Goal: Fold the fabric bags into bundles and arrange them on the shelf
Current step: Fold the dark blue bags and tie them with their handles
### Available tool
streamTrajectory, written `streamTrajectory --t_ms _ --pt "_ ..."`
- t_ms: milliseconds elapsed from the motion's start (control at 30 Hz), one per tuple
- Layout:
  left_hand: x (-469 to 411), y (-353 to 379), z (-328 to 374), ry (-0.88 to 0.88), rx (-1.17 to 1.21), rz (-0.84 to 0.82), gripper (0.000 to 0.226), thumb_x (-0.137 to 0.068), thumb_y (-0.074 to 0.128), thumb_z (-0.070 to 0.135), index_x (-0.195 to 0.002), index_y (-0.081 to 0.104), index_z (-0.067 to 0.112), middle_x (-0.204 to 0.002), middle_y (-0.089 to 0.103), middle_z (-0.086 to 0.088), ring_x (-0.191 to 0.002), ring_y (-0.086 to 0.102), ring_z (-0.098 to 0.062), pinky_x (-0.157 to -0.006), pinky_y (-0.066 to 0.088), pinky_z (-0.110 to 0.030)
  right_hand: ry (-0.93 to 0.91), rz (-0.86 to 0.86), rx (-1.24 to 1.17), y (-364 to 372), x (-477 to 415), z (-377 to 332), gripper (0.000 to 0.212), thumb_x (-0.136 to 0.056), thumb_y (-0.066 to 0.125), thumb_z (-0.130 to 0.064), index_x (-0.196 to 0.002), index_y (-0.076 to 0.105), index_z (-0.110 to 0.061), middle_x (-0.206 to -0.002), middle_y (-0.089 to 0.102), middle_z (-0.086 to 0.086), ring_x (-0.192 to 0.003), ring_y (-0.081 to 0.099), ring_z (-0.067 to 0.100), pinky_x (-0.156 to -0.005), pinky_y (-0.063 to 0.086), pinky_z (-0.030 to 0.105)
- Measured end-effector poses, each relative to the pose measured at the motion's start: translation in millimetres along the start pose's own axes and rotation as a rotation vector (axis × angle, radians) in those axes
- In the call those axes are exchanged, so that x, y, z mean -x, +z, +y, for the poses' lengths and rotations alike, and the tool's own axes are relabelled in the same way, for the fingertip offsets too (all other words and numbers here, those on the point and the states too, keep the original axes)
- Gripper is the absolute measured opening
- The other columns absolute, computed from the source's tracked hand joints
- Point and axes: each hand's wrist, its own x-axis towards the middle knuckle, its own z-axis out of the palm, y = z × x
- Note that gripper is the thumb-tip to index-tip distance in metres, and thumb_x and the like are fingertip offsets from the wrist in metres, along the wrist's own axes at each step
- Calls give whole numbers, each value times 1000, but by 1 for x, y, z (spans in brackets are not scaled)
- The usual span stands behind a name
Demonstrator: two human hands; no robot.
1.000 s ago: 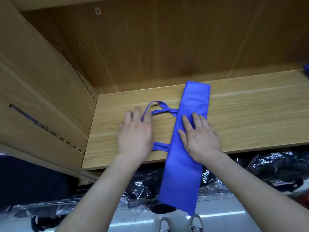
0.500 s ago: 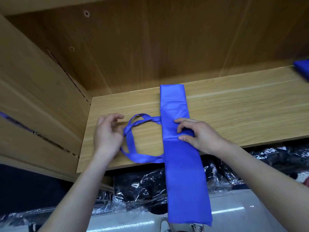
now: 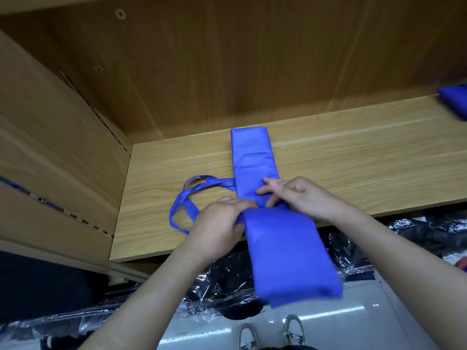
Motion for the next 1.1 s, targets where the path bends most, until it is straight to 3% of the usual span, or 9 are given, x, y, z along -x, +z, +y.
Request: streamTrajectory --t_ms 67,133,233,400,533,767,900,1000,1100 --pt "-6 -3 4 -163 198 67 12 -79 57 21 -84 67 24 -91 71 -5 -92 60 -25 -78 48 -35 98 68 -220 -4 3 -3 73 -79 34 -77 -60 77 -20 -92 75 -8 -110 59 -1 -100 39 16" --pt "-13 -3 4 -352 369 150 6 -86 64 26 -86 65 20 -88 69 1 -86 62 -19 -79 47 -32 110 72 -338 -5 2 1 83 -77 25 -84 -63 77 -21 -78 75 -7 -89 66 -2 -86 44 12" --pt "-25 -2 4 -551 430 243 26 -83 73 38 -96 61 18 -96 68 14 -90 63 -7 -85 47 -27 43 47 -459 -4 -1 10 101 -62 41 -94 -122 63 -17 -120 69 3 -116 62 10 -102 43 22" --pt "-35 -4 17 -599 116 251 41 -85 69 47 -115 64 20 -110 68 5 -105 62 -20 -79 41 -28 48 439 -285 10 -10 7 43 -90 68 -22 -129 55 -11 -81 76 -1 -76 70 10 -73 52 22" --pt "-32 -6 23 -623 66 195 42 -84 69 48 -116 62 20 -105 69 3 -103 62 -22 -77 42 -30 72 738 207 21 -21 2 49 -91 65 -29 -136 47 -22 -64 61 0 -72 62 22 -71 47 34" --pt "-11 -3 25 -582 -63 194 66 -83 68 48 -136 36 25 -104 65 2 -100 61 -24 -71 45 -34 178 574 729 26 -30 -7 41 -95 52 -48 -126 46 -21 -89 67 5 -90 63 32 -65 39 35" --pt "-5 -7 23 -131 -503 357 77 -63 85 42 -130 53 23 -113 59 -4 -103 56 -27 -79 51 -40 185 521 755 28 -30 -14 41 -94 51 -50 -123 50 -21 -96 68 7 -96 63 33 -70 42 37" --pt "-6 7 20 9 -634 85 82 -70 68 68 -133 56 19 -144 50 -11 -132 46 -31 -108 36 -48 180 515 772 28 -26 -15 41 -94 51 -53 -119 52 -21 -98 69 8 -97 63 33 -73 44 37" --pt "-2 17 8 -82 -665 -83 97 -74 54 75 -146 40 12 -154 34 -16 -140 36 -33 -109 35 -49 167 481 736 26 -21 -12 39 -93 52 -54 -119 53 -25 -97 69 5 -99 63 31 -73 44 35"
